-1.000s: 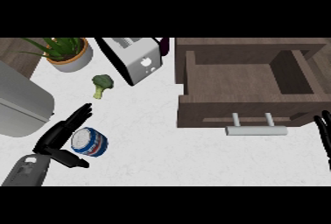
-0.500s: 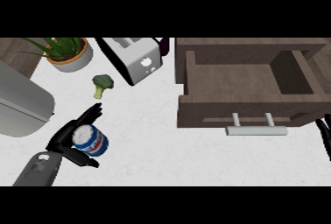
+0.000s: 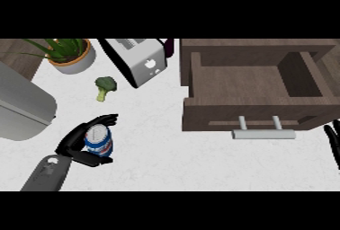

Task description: Pick up the can, place it into the drawer and close the drawer

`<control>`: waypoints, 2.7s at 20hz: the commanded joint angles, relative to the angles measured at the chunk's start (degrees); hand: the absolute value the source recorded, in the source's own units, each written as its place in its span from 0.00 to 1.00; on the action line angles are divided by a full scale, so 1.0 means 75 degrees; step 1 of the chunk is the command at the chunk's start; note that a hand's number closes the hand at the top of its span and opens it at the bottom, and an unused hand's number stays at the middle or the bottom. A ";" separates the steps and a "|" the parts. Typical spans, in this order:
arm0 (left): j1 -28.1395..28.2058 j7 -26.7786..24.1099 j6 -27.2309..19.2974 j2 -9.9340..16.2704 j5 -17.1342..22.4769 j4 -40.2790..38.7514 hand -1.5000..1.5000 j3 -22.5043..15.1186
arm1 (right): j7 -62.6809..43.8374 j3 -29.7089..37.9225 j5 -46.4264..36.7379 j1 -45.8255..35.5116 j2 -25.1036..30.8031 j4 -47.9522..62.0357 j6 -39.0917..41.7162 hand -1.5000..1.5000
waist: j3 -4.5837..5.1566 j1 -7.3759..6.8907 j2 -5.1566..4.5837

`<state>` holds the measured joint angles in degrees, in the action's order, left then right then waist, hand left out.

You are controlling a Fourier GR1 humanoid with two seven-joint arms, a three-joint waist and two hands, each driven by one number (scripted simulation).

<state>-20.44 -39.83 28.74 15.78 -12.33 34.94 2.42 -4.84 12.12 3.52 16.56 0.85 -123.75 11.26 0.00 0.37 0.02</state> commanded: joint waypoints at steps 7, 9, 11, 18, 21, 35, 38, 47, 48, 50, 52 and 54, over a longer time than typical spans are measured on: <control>0.0184 0.0143 0.1233 -0.0192 0.0586 0.0590 1.00 -0.0101 | 0.0013 0.0535 0.0409 -0.0460 0.0191 0.0350 0.0033 0.00 | -0.0001 -0.0038 0.0000; 0.0433 0.0644 0.1079 -0.0519 0.0700 0.1306 1.00 -0.0252 | -0.0278 0.0439 0.0362 -0.0163 0.0133 -0.0112 0.0053 0.00 | -0.0003 -0.0052 0.0015; 0.0499 0.0980 0.1266 -0.0420 0.0954 0.1768 1.00 -0.0190 | 0.0041 0.0676 0.0714 0.0323 0.0188 -0.0255 0.0434 0.00 | -0.0005 -0.0030 0.0021; 0.0638 0.1741 -0.2370 -0.1076 0.2113 0.1795 1.00 0.2018 | 0.0079 0.0281 0.0358 0.0380 -0.0072 -0.0245 0.0091 0.00 | -0.0012 -0.0209 0.0054; 0.0116 0.2041 -0.3240 -0.1523 0.2008 0.2188 1.00 0.1934 | 0.0343 0.0069 0.0122 0.0193 -0.0107 0.0081 -0.0111 0.00 | -0.0007 -0.0063 0.0010; -0.0314 0.5214 -0.4877 -0.2099 0.1586 0.6049 1.00 -0.0248 | -0.0041 0.0444 0.0448 0.0342 0.0026 -0.0531 0.0165 0.00 | -0.0003 0.0003 0.0017; -0.0876 0.5841 -0.5251 -0.2102 0.1591 0.6248 1.00 -0.0596 | 0.0324 0.0256 0.0218 0.0423 -0.0103 -0.0245 0.0182 0.00 | -0.0003 0.0004 0.0011; -0.2930 0.6829 -0.6880 -0.2103 0.1576 0.5299 1.00 -0.1922 | 0.0031 0.0457 0.0666 0.0567 -0.0086 -0.0663 0.0226 0.00 | -0.0004 0.0142 -0.0001; -0.3068 0.6848 -0.6502 -0.2103 0.1682 0.5203 1.00 -0.1667 | 0.0063 0.0051 0.0338 0.0277 -0.0107 -0.0346 -0.0080 0.00 | -0.0002 0.0059 -0.0006; -0.3740 0.7702 -0.6789 -0.2104 0.1496 0.5517 1.00 -0.1775 | -0.0048 -0.0163 0.0032 0.0525 -0.0108 -0.0693 -0.0138 0.00 | -0.0003 0.0061 0.0007; -0.3935 0.7573 -0.6458 -0.2104 0.1344 0.5306 1.00 -0.1385 | -0.0465 0.0416 0.0395 -0.0094 0.0088 -0.0487 -0.0160 0.00 | -0.0002 0.0005 0.0002; -0.4505 0.7301 -0.6957 -0.2104 0.1771 0.4536 1.00 -0.1810 | 0.0056 0.0654 0.0574 0.0234 0.0113 -0.0280 0.0135 0.00 | -0.0004 0.0097 -0.0007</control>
<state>-49.13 13.91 -20.79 0.04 -0.35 72.30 -9.02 -6.01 15.08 6.62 17.54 1.20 -126.97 11.09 -0.01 0.90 -0.03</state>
